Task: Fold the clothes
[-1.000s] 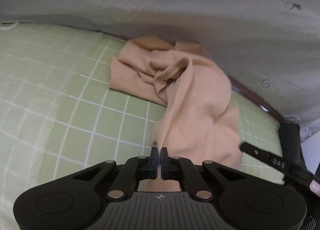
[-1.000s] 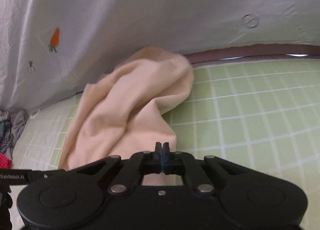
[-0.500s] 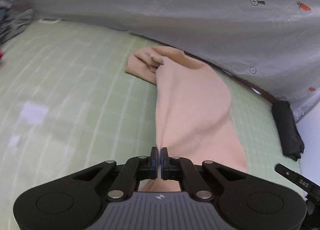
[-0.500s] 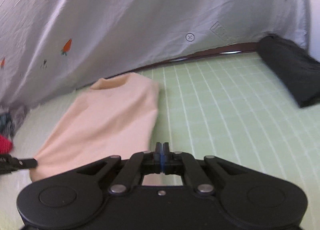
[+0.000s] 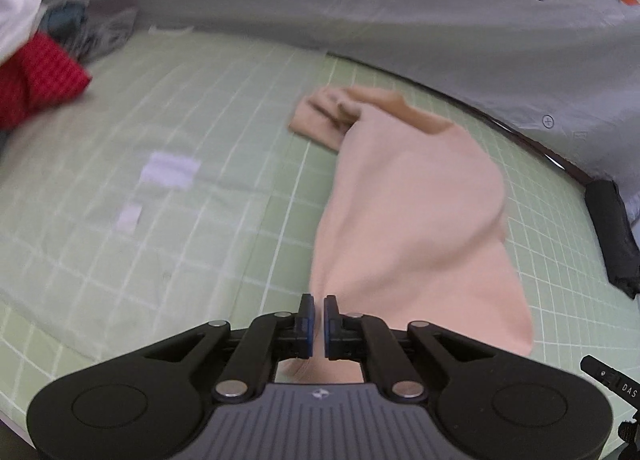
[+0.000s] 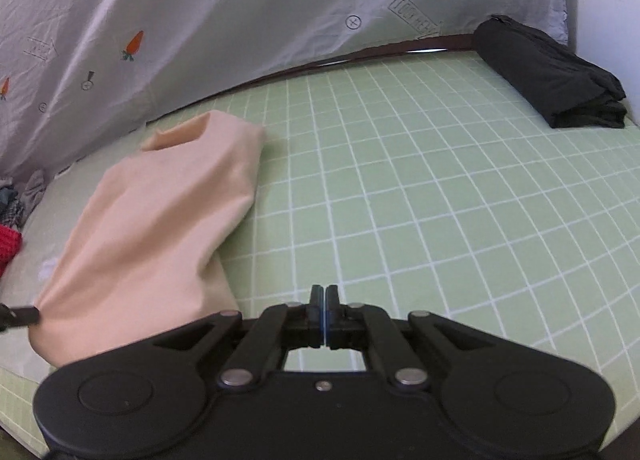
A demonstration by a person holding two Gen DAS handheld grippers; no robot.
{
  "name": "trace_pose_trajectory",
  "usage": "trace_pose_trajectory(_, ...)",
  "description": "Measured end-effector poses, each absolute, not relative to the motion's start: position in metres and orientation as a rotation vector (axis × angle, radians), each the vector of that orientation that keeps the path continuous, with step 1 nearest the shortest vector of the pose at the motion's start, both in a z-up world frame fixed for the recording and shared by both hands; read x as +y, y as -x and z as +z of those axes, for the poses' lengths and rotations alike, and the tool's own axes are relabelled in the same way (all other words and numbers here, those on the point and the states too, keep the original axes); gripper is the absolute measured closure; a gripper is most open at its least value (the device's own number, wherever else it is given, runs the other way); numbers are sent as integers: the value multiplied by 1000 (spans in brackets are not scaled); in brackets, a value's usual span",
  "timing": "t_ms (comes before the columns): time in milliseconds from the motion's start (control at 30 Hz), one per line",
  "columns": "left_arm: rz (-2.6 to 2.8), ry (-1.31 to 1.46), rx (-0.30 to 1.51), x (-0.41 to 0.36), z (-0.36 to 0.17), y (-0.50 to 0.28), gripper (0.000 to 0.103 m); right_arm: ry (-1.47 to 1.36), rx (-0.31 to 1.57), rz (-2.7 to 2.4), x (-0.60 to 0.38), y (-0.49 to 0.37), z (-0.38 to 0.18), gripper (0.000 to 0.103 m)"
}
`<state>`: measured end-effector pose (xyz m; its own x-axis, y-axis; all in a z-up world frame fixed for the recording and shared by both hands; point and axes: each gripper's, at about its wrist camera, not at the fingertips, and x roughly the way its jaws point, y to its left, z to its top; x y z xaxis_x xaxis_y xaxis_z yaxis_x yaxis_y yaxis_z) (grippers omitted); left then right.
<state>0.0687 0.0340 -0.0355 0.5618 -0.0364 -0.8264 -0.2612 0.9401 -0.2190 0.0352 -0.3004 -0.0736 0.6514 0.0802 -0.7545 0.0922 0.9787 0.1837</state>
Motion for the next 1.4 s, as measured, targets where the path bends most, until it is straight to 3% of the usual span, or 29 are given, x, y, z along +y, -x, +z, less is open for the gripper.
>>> trace_pose_trajectory(67, 124, 302, 953, 24, -27, -74, 75, -220, 862, -24, -309, -36, -76, 97)
trace_pose_trajectory(133, 121, 273, 935, 10, -17, -86, 64, -217, 860, -41, -319, -39, -77, 84)
trace_pose_trajectory(200, 101, 252, 914, -5, -10, -96, 53, -200, 852, -70, -330, -40, -78, 55)
trace_pose_trajectory(233, 82, 240, 910, -16, -7, -105, 46, -191, 847, -85, -337, -41, -78, 50)
trace_pose_trajectory(300, 44, 202, 925, -41, -6, -127, 43, -183, 849, -114, -354, -43, -78, 25)
trace_pose_trajectory(600, -68, 81, 1042, -134, -64, -227, 40, -238, 853, -276, -426, -50, -95, 18)
trace_pose_trajectory(933, -111, -106, 1059, -152, -105, -273, 34, -312, 860, -414, -418, -44, -124, 17)
trace_pose_trajectory(1000, -126, -119, 1059, -151, -109, -277, 40, -318, 854, -437, -410, -43, -126, 17)
trace_pose_trajectory(1067, -128, -137, 1039, -147, -108, -277, 64, -320, 846, -455, -402, -40, -124, 17)
trace_pose_trajectory(1100, -139, -122, 1028, -142, -104, -274, 70, -322, 842, -463, -397, -39, -124, 17)
trace_pose_trajectory(1167, -161, -93, 1008, -132, -95, -268, 92, -325, 834, -481, -388, -36, -123, 17)
trace_pose_trajectory(1233, -184, -64, 986, -121, -85, -262, 97, -321, 829, -490, -379, -31, -121, 17)
trace_pose_trajectory(1400, -210, -11, 923, -96, -56, -240, 98, -314, 798, -491, -353, -15, -111, 17)
